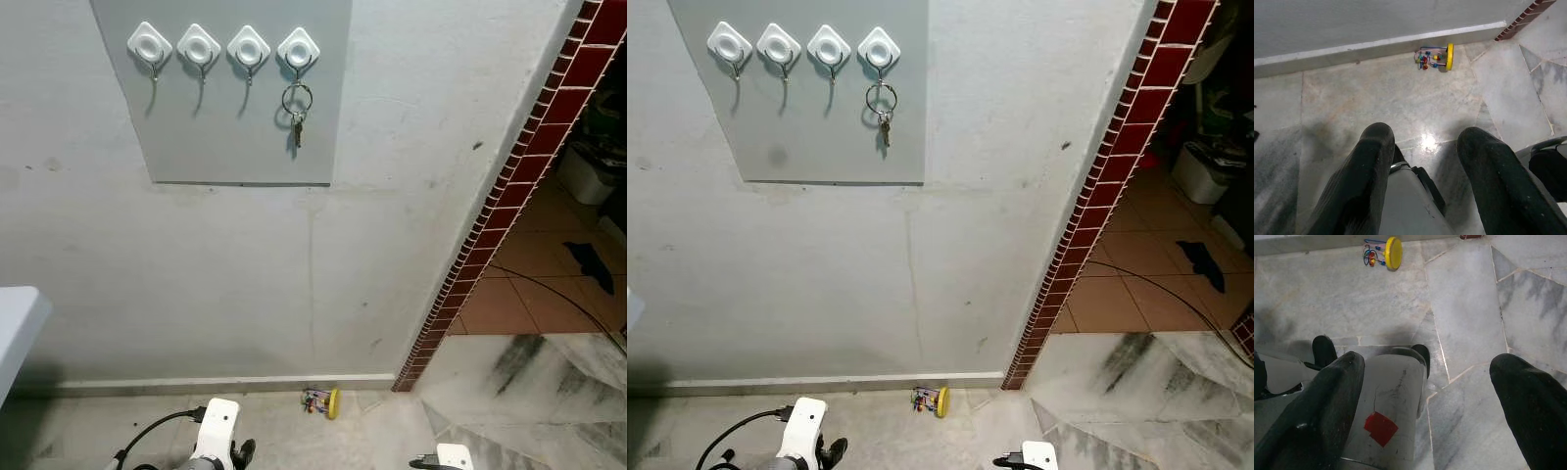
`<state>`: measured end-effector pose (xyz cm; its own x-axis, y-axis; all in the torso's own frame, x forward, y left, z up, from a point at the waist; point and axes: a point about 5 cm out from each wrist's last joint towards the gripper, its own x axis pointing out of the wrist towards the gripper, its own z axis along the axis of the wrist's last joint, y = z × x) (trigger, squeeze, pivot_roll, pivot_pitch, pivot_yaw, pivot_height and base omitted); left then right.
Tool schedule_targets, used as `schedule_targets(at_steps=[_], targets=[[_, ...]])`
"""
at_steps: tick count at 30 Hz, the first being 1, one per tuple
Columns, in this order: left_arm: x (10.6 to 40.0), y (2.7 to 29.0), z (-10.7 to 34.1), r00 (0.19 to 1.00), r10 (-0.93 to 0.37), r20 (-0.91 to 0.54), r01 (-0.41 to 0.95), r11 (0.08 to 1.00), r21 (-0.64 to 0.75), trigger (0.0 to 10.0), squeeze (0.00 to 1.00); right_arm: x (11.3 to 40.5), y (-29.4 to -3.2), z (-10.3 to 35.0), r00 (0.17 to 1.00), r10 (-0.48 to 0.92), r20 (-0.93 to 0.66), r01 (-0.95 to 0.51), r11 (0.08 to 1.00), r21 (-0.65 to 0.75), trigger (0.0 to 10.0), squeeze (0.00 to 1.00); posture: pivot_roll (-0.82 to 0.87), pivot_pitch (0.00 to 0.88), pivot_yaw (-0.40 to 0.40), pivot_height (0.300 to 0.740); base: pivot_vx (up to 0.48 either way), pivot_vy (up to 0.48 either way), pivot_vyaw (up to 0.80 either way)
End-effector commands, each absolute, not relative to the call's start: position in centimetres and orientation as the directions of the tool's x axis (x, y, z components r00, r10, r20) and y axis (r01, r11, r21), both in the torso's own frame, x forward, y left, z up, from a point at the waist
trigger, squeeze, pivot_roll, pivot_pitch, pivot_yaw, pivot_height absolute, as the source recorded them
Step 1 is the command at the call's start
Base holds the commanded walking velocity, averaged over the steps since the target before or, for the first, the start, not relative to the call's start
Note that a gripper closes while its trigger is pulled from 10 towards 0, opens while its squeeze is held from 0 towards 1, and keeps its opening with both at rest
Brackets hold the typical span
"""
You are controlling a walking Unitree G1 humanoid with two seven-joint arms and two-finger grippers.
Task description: Hang keys on a hook
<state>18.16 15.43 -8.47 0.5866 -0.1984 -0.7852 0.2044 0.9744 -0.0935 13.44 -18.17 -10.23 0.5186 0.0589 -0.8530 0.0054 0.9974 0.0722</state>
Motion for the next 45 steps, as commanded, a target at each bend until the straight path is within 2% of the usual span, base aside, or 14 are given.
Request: schedule_targets(at_steps=[1, 9, 45], targets=[[17.82, 15.37, -8.64, 0.573, -0.207, -0.793, 0.213, 0.972, -0.100, 10.0, 0.00, 13.21, -17.44, -10.40, 0.503, 0.082, -0.860, -0.013, 0.996, 0.087, 10.0, 0.00, -0.17, 0.000, 0.006, 0.724, 0.000, 0.000, 0.00], [17.94, 15.41, -8.59, 0.575, -0.204, -0.792, 0.211, 0.973, -0.097, 10.0, 0.00, 13.34, -17.18, -10.38, 0.501, 0.099, -0.860, -0.038, 0.995, 0.093, 10.0, 0.00, -0.16, 0.000, 0.004, 0.724, 0.000, 0.000, 0.00], [17.84, 15.44, -8.68, 0.559, -0.201, -0.804, 0.229, 0.970, -0.084, 10.0, 0.00, 13.36, -17.02, -10.39, 0.493, 0.111, -0.863, -0.068, 0.994, 0.089, 10.0, 0.00, -0.15, 0.000, -0.002, 0.724, 0.000, 0.000, 0.80]])
